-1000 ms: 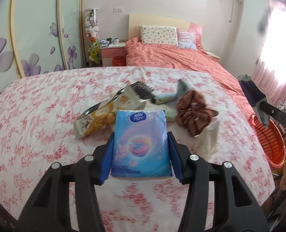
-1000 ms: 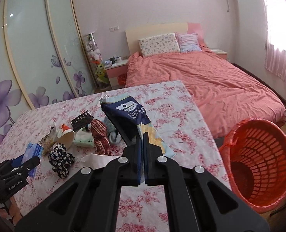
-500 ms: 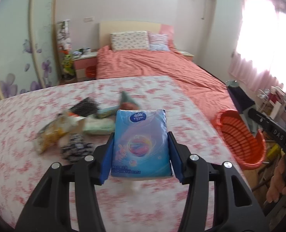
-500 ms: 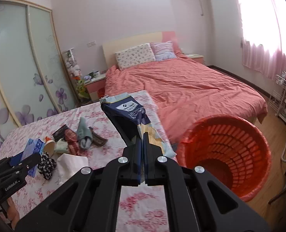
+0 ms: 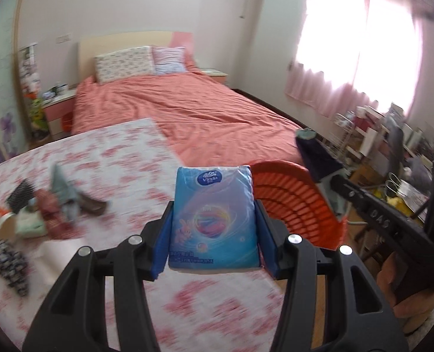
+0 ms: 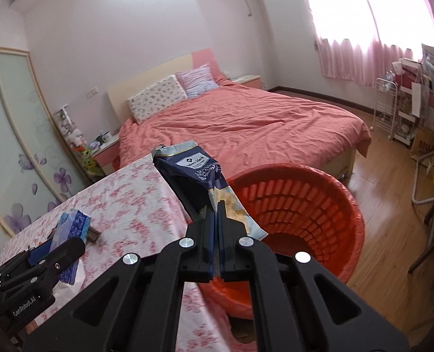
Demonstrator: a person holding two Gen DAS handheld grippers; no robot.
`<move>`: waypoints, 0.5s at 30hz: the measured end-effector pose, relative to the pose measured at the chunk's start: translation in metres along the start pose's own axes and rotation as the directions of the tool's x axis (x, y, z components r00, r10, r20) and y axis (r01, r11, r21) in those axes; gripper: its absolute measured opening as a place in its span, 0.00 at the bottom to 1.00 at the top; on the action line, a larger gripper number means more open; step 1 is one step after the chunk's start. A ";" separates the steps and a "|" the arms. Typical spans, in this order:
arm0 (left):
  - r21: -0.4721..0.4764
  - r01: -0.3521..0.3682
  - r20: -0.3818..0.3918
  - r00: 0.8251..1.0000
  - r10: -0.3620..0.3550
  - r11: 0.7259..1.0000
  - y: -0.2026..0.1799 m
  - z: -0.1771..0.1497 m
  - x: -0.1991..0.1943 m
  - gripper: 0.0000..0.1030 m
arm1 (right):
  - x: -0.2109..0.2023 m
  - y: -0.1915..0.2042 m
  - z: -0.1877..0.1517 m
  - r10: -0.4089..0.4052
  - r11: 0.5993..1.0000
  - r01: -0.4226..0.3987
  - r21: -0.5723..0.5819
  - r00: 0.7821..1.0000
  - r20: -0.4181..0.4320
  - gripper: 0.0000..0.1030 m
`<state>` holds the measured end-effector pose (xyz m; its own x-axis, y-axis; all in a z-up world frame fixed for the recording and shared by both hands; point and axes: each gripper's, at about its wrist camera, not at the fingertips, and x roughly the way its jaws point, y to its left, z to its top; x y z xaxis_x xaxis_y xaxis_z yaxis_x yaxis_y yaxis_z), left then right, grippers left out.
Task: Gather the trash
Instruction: 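Carry the tissue pack to the orange basket and open the left tool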
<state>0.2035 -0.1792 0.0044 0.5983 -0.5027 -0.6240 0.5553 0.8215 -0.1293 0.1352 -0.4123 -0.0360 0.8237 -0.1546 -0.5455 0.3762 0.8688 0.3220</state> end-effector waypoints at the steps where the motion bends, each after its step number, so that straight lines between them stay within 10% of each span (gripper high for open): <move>1: 0.015 0.019 -0.006 1.000 -0.019 1.000 -0.012 0.003 0.010 0.50 | 0.001 -0.004 0.001 -0.005 1.000 0.005 0.009 1.000 0.000 0.02; 12: 0.081 0.079 -0.078 0.994 -0.073 0.994 -0.063 0.014 0.089 0.51 | 0.036 -0.057 0.008 0.012 0.992 -0.006 0.127 0.999 -0.047 0.04; 15: 0.081 0.052 -0.096 0.994 -0.044 0.995 -0.063 0.013 0.103 0.61 | 0.043 -0.064 0.007 0.009 0.991 0.000 0.134 0.998 -0.066 0.20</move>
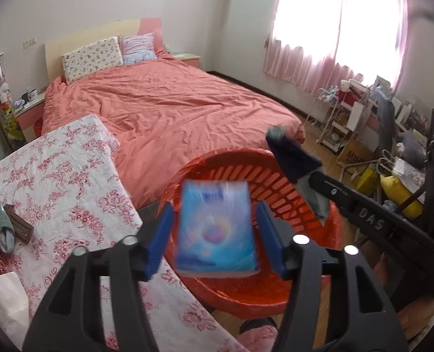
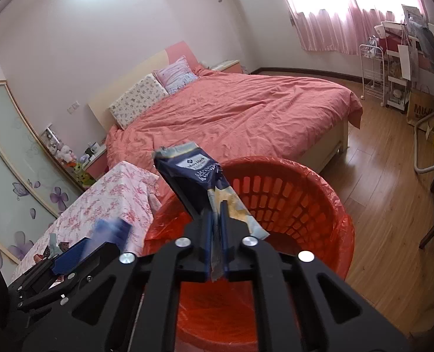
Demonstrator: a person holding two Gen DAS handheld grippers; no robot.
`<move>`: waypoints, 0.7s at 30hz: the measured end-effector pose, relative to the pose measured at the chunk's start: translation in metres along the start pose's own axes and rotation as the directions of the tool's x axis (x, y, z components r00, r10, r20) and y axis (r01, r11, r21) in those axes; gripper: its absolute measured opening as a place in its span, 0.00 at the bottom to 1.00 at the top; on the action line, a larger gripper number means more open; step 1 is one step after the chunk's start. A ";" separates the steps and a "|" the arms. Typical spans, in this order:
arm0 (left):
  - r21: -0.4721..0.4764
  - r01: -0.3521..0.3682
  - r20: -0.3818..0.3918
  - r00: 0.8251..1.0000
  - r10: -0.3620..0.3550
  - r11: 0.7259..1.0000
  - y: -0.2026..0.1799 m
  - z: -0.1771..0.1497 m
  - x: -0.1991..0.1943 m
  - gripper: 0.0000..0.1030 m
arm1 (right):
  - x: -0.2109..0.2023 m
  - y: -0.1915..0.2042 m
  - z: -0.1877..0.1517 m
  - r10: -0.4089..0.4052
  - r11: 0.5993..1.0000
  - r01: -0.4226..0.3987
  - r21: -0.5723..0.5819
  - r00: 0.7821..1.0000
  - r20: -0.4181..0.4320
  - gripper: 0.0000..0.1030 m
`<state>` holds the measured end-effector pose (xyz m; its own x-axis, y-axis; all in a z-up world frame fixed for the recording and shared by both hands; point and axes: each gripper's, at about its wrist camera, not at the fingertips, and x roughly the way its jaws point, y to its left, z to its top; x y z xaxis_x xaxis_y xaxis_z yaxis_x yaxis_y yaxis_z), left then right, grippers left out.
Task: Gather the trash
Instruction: 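Carry the tissue pack to the orange basket and open the left tool, then grasp the daisy-print scrunchie with the left tool while the right tool holds white tissue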
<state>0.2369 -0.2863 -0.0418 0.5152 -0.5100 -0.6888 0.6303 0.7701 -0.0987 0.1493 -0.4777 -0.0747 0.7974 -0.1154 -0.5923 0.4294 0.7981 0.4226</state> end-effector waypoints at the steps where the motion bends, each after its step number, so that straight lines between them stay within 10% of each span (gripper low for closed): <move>1: -0.005 -0.014 -0.007 1.000 0.014 1.000 0.003 -0.001 0.004 0.66 | 0.001 -0.003 0.001 -0.002 1.000 0.002 0.002 1.000 -0.002 0.32; 21: -0.128 -0.245 0.024 0.968 0.250 0.961 0.106 -0.051 -0.078 0.80 | -0.018 0.067 -0.024 -0.027 0.972 0.032 -0.232 0.999 0.022 0.54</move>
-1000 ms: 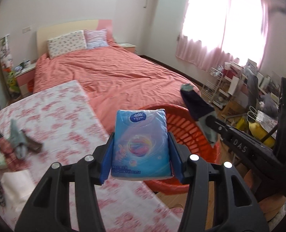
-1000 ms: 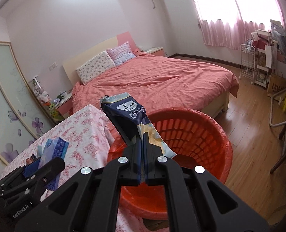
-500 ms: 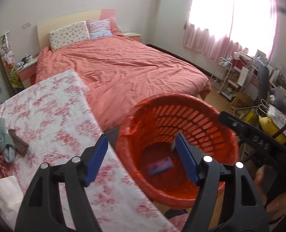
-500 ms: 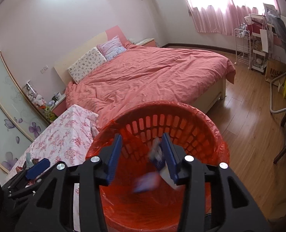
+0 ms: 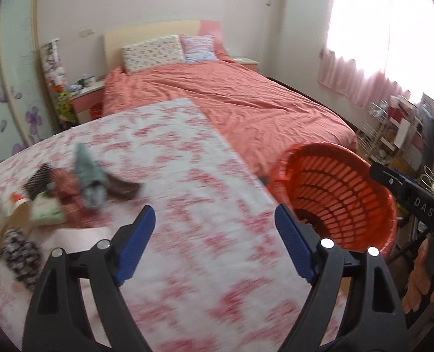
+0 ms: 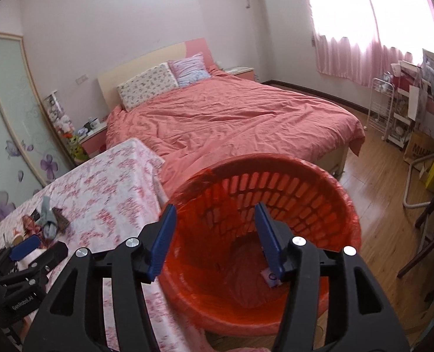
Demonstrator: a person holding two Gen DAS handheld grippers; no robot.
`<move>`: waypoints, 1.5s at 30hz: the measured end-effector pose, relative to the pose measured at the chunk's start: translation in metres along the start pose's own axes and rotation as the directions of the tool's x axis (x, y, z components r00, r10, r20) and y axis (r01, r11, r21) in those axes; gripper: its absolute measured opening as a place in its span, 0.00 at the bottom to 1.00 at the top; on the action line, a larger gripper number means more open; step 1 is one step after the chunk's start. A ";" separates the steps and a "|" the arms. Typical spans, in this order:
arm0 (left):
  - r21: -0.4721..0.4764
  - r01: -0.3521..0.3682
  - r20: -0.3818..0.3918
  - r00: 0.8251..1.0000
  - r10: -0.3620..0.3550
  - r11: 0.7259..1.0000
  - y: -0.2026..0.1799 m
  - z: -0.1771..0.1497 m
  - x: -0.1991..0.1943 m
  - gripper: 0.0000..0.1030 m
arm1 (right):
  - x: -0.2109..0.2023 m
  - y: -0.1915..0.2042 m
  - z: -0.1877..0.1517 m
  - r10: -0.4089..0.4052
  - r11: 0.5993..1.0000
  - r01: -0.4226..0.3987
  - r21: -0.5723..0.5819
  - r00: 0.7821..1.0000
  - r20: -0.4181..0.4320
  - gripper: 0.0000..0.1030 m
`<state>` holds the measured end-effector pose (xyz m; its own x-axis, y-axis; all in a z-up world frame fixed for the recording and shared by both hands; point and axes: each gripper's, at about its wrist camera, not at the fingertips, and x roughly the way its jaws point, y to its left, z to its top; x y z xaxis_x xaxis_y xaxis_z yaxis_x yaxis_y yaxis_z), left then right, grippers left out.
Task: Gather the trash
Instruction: 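Grasp the daisy-print scrunchie with the left tool while the right tool holds white tissue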
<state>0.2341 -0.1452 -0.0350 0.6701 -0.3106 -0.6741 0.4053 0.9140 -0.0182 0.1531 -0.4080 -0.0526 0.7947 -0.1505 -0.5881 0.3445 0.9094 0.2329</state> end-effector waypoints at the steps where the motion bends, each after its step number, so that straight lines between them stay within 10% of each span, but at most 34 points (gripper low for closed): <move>1: -0.012 -0.020 0.009 1.000 0.020 1.000 0.011 -0.003 -0.007 0.80 | -0.001 0.007 -0.002 0.010 1.000 -0.010 -0.015 1.000 -0.002 0.55; 13: -0.181 -0.315 0.019 0.946 0.324 0.932 0.168 -0.051 -0.069 0.81 | -0.010 0.157 -0.047 0.266 0.933 -0.287 -0.218 0.957 -0.119 0.64; 20: -0.307 -0.382 -0.049 0.921 0.386 0.872 0.240 -0.084 -0.088 0.81 | -0.003 0.237 -0.072 0.361 0.873 -0.406 -0.272 0.911 -0.200 0.78; 28: -0.366 -0.348 -0.075 0.936 0.345 0.863 0.253 -0.098 -0.083 0.81 | 0.030 0.264 -0.095 0.241 0.883 -0.324 -0.340 0.933 -0.266 0.77; 33: -0.353 -0.308 -0.074 0.950 0.302 0.883 0.239 -0.094 -0.067 0.81 | 0.037 0.238 -0.092 0.247 0.904 -0.326 -0.276 0.926 -0.284 0.43; 45: -0.377 -0.292 -0.107 0.957 0.271 0.879 0.230 -0.080 -0.029 0.81 | 0.064 0.186 -0.058 0.078 0.965 -0.119 -0.234 0.981 -0.175 0.40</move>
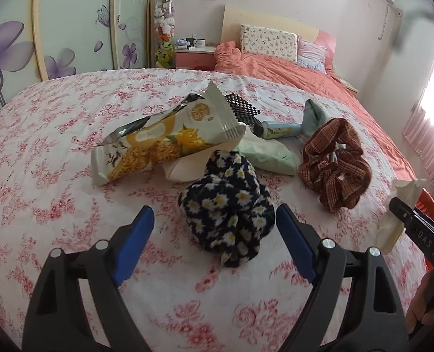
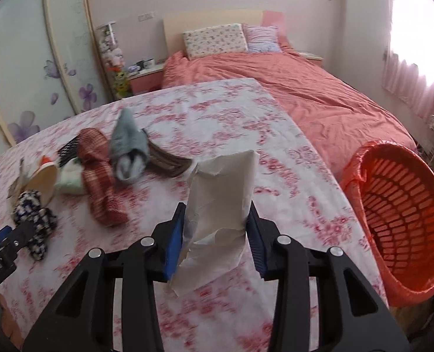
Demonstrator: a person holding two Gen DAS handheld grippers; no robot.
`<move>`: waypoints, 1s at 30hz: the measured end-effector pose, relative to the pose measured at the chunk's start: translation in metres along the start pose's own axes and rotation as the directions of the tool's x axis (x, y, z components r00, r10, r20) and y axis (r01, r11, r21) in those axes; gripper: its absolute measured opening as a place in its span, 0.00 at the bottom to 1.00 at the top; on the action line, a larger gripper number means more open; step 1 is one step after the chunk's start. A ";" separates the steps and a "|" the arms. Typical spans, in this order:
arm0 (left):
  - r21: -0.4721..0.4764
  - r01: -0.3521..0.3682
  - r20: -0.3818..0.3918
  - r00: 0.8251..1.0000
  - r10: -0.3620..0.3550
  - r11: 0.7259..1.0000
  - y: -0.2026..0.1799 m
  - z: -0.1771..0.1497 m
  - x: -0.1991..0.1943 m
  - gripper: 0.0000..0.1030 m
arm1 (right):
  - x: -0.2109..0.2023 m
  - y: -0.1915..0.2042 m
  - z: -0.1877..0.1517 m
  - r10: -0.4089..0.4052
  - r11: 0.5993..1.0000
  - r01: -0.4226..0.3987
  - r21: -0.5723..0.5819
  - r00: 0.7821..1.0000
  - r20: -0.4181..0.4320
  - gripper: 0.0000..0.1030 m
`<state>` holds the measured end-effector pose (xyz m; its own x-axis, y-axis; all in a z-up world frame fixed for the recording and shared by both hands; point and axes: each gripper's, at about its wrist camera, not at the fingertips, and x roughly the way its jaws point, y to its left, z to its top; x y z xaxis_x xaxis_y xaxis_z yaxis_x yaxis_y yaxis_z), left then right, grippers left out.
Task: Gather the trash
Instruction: 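Grasp the daisy-print scrunchie with the left tool while the right tool holds white tissue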
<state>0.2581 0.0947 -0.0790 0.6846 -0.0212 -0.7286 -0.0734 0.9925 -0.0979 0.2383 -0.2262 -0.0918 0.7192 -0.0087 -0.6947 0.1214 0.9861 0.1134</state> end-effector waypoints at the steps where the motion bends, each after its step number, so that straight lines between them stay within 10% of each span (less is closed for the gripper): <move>1: 0.003 -0.008 -0.001 1.000 0.008 1.000 -0.002 0.002 0.004 0.81 | 0.001 0.000 -0.001 -0.002 1.000 0.002 -0.002 1.000 0.002 0.40; 13: 0.023 -0.013 -0.067 0.998 0.014 1.000 -0.005 0.006 0.030 0.47 | 0.011 -0.009 -0.001 0.032 0.999 -0.029 0.038 0.998 -0.061 0.43; 30: 0.005 -0.003 -0.066 0.998 0.003 1.000 0.003 0.004 0.031 0.46 | 0.018 -0.016 0.000 0.050 0.996 -0.044 0.074 0.995 -0.090 0.51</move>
<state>0.2819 0.0973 -0.0992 0.6349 -0.0258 -0.7721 -0.0720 0.9931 -0.0924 0.2496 -0.2422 -0.1061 0.6601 0.0559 -0.7491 0.1402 0.9705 0.1960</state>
